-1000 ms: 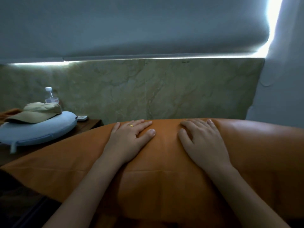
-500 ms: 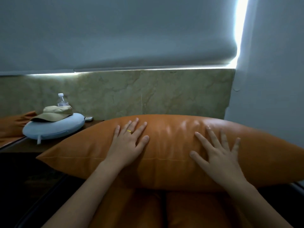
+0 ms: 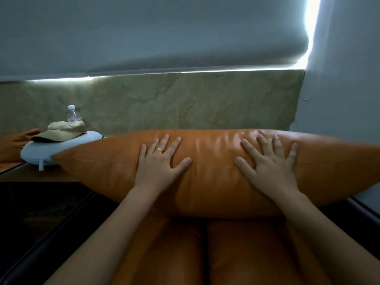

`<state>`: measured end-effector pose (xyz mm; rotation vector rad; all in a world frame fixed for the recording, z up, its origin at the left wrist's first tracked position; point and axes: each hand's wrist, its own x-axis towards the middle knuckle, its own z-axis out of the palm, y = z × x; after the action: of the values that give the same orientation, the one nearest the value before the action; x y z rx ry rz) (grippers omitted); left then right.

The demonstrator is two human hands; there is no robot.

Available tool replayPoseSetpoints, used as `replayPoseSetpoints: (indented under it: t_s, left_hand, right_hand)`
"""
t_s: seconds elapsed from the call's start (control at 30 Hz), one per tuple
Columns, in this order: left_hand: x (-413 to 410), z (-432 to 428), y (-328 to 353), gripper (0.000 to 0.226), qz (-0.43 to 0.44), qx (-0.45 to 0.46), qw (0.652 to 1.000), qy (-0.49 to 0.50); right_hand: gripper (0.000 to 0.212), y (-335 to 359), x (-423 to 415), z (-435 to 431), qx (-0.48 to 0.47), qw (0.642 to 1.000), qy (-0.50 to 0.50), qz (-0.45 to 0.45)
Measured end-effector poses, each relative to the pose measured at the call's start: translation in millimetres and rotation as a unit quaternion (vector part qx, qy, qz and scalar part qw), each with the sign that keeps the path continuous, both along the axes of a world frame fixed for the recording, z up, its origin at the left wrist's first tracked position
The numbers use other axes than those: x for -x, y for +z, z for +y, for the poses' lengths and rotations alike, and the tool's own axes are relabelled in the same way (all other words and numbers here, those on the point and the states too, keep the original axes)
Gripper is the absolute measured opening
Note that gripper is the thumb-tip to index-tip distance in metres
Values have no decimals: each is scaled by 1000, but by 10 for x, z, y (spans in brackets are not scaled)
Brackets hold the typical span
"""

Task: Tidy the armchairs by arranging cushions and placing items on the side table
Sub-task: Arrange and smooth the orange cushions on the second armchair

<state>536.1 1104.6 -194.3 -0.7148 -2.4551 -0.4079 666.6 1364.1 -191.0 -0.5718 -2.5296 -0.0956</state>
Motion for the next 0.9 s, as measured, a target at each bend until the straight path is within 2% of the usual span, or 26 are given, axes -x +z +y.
replayPoseSetpoints:
  t_s: [0.17,0.3,0.37,0.6,0.73,0.9]
  left_hand:
    - [451,231,106,84,-8,-18,1000,-1]
    - [945,476,185,76,-13,-27,1000,-5]
    - [1206,633,87,75,-17,-30,999,-1]
    - [2229,1145,-671,83,-76,12,997,-22]
    - [2734,1213,-787,72,-57,-42,997,-36]
    - [3006,1350,-737,75,-29,-37,998,-52]
  right_hand:
    - [73,78,444,337,32,997,66,29]
    - [45,183,975,676,74,989,122,35]
    - [40,100,1254,833,82,987,131,42]
    - [51,-756,2133,1326,85,988,106,-68]
    - [57,-801,2607,1423,48,993,99,-40]
    - [63,-804,2816,1541,37,994,97,-35]
